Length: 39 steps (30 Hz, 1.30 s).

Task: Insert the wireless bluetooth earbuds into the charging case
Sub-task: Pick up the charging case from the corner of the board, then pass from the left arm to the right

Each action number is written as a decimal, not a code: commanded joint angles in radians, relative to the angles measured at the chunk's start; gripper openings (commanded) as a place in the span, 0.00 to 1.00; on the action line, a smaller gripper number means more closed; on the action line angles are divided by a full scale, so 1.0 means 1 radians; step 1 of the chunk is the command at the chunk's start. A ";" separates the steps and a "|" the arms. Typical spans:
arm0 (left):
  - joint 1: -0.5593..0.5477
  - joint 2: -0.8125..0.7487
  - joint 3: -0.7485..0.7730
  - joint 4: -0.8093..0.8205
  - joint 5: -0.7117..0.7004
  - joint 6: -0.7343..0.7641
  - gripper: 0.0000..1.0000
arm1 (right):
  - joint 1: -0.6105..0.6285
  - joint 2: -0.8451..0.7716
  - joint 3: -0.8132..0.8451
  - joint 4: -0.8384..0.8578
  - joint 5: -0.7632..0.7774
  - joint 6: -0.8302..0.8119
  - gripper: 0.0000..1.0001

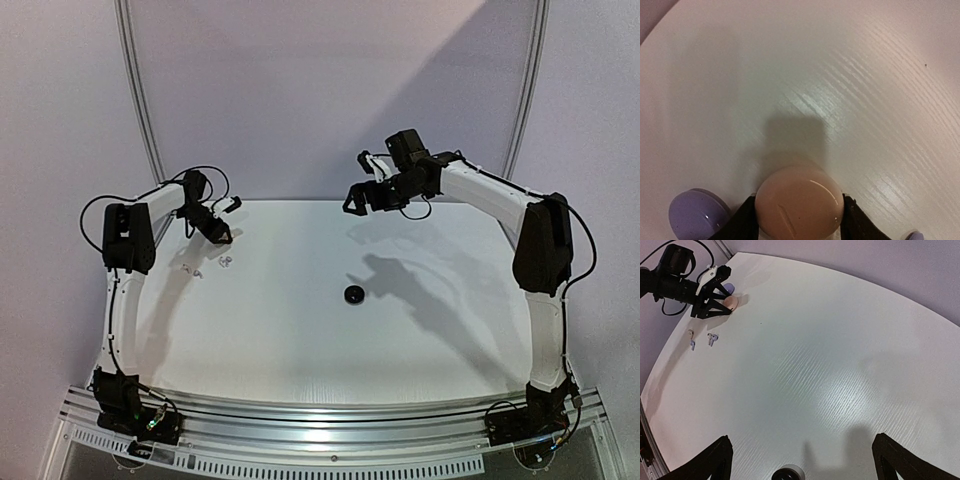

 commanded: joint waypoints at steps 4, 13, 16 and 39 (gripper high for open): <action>-0.009 -0.076 -0.078 0.029 0.037 0.056 0.42 | -0.005 -0.002 0.023 -0.001 -0.006 0.017 0.99; -0.071 -0.370 -0.253 0.087 0.144 0.216 0.40 | -0.005 -0.070 0.013 0.078 -0.011 0.064 0.99; -0.110 -0.491 -0.308 0.066 0.153 0.311 0.40 | -0.004 -0.102 -0.020 0.140 -0.053 0.132 0.99; -0.535 -1.405 -1.060 0.397 0.020 0.688 0.37 | 0.417 -0.243 -0.071 0.295 -0.133 0.214 0.89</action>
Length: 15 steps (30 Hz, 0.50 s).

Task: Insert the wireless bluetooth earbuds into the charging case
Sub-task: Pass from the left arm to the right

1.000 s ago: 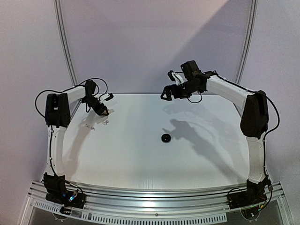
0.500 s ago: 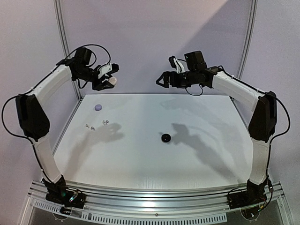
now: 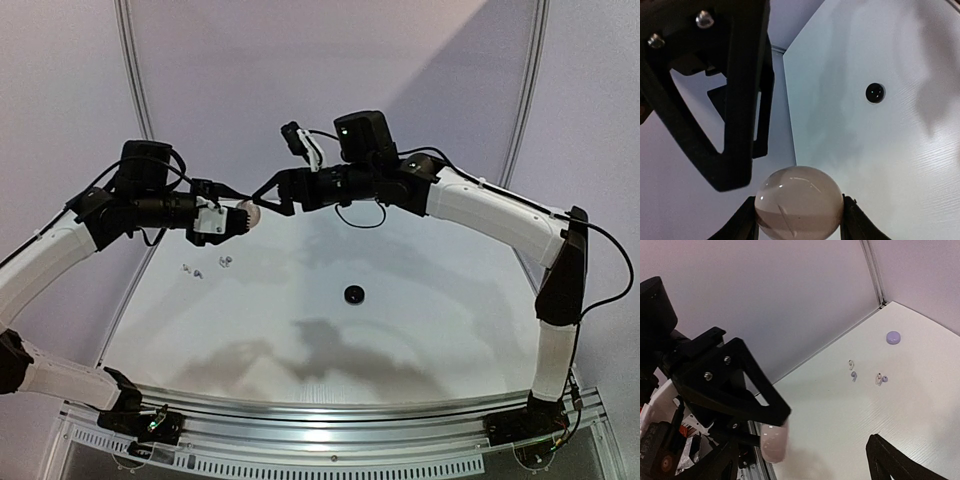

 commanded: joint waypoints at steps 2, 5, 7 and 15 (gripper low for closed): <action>-0.059 -0.044 -0.050 0.071 -0.109 -0.026 0.37 | 0.049 -0.069 -0.054 0.023 -0.022 -0.009 0.86; -0.084 -0.071 -0.082 0.080 -0.131 -0.029 0.37 | 0.057 -0.075 -0.061 0.058 -0.022 0.014 0.77; -0.097 -0.084 -0.098 0.086 -0.141 -0.033 0.37 | 0.064 -0.060 -0.052 0.060 -0.015 0.019 0.70; -0.106 -0.098 -0.114 0.104 -0.145 -0.053 0.37 | 0.072 -0.015 -0.040 0.035 0.002 0.031 0.59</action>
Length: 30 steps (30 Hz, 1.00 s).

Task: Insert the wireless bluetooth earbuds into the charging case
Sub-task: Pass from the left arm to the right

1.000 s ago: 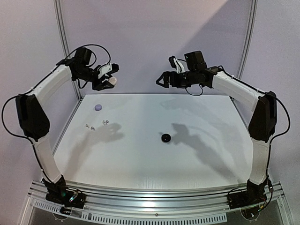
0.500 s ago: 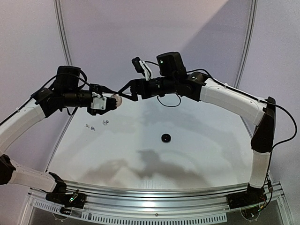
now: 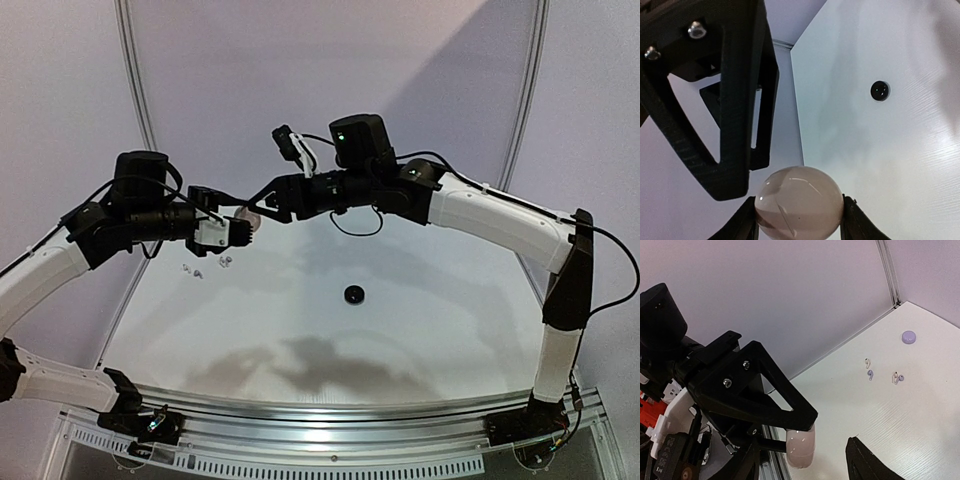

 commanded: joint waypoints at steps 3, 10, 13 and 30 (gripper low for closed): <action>-0.017 -0.012 -0.029 0.039 -0.014 -0.023 0.37 | 0.014 0.034 0.022 -0.017 -0.005 -0.005 0.58; -0.017 -0.011 -0.032 0.062 -0.017 -0.036 0.37 | 0.026 0.080 0.059 -0.062 -0.042 -0.033 0.52; -0.017 -0.014 -0.033 0.062 -0.016 -0.040 0.37 | 0.026 0.084 0.060 -0.047 -0.053 -0.033 0.48; -0.017 -0.022 -0.023 0.013 -0.027 -0.083 0.97 | 0.025 0.058 0.037 -0.014 -0.072 -0.078 0.00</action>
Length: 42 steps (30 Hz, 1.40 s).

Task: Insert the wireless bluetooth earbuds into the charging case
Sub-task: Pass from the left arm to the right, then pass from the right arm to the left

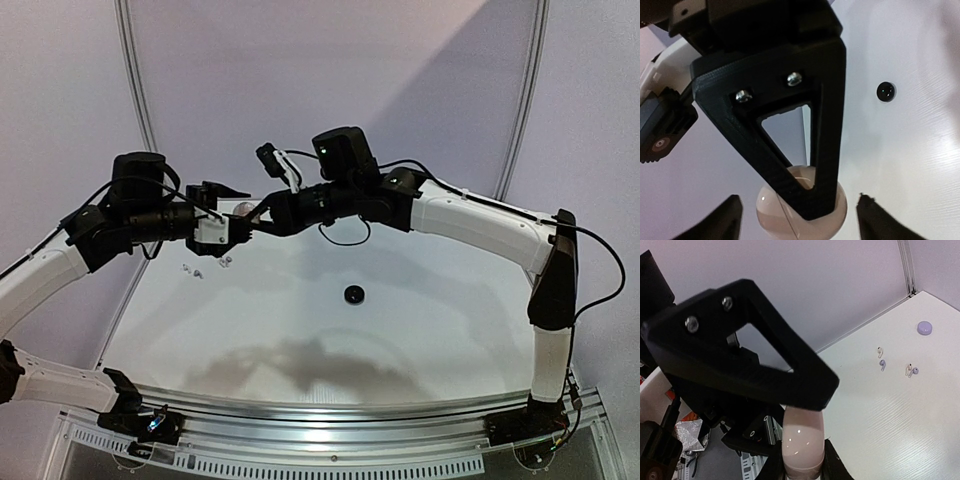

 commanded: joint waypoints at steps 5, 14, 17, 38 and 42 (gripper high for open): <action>0.053 -0.030 0.053 -0.132 0.095 -0.358 0.99 | 0.005 -0.130 -0.140 0.081 0.039 -0.155 0.00; 0.235 -0.174 -0.168 0.248 0.786 -1.211 0.89 | 0.020 -0.282 -0.340 0.441 -0.063 -0.236 0.00; 0.235 -0.175 -0.251 0.531 0.807 -1.435 0.81 | 0.029 -0.257 -0.307 0.444 -0.088 -0.257 0.00; 0.181 -0.135 -0.263 0.753 0.756 -1.566 0.47 | 0.074 -0.184 -0.217 0.453 -0.081 -0.326 0.00; 0.176 -0.132 -0.258 0.749 0.752 -1.561 0.40 | 0.074 -0.181 -0.218 0.441 -0.073 -0.331 0.00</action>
